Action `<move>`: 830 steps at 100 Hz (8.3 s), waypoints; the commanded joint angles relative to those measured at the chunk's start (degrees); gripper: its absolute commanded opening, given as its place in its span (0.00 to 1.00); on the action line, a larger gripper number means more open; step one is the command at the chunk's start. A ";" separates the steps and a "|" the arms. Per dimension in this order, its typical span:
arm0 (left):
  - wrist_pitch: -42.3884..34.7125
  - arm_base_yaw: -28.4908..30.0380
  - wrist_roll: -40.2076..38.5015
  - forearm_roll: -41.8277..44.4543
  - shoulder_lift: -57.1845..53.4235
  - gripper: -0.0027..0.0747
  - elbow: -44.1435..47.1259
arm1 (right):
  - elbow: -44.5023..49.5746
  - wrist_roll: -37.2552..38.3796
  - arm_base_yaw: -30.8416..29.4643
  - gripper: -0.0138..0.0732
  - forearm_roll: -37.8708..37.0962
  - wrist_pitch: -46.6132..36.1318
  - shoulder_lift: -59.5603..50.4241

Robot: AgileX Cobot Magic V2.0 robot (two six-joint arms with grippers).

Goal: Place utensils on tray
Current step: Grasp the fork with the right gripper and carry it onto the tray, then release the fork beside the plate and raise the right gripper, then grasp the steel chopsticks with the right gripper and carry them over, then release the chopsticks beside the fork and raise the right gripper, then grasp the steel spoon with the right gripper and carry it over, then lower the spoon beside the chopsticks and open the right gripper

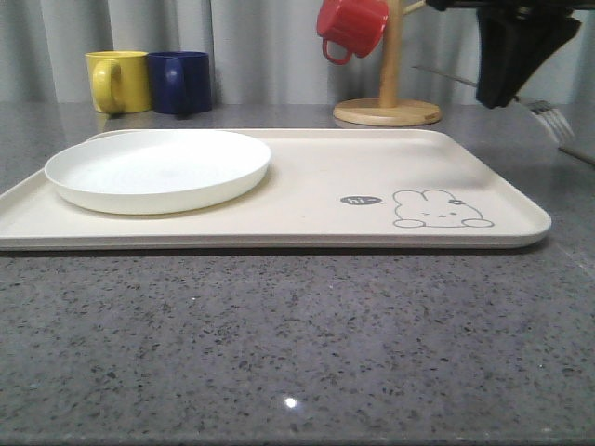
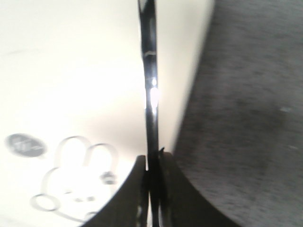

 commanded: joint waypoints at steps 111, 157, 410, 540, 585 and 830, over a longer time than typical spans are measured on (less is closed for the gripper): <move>-4.16 -0.39 -0.20 -0.15 0.59 0.01 -1.59 | -7.86 34.83 13.05 0.52 0.47 -7.73 11.22; -4.16 -0.39 -0.20 -0.15 0.59 0.01 -1.59 | -7.86 27.78 11.68 0.69 -8.49 -2.52 1.27; -4.16 -0.39 -0.20 -0.15 0.59 0.01 -1.59 | 0.19 17.83 1.94 0.07 10.91 -3.69 3.71; -4.16 -0.39 -0.20 -0.15 0.59 0.01 -1.59 | 0.20 2.20 -18.24 0.55 -12.18 5.00 -3.91; -4.16 -0.39 -0.20 -0.15 0.59 0.01 -1.59 | 0.20 -1.88 -30.18 0.47 -3.49 3.02 2.76; -4.16 -0.39 -0.20 -0.15 0.59 0.01 -1.59 | 0.20 11.49 -4.29 0.51 8.86 -7.52 2.15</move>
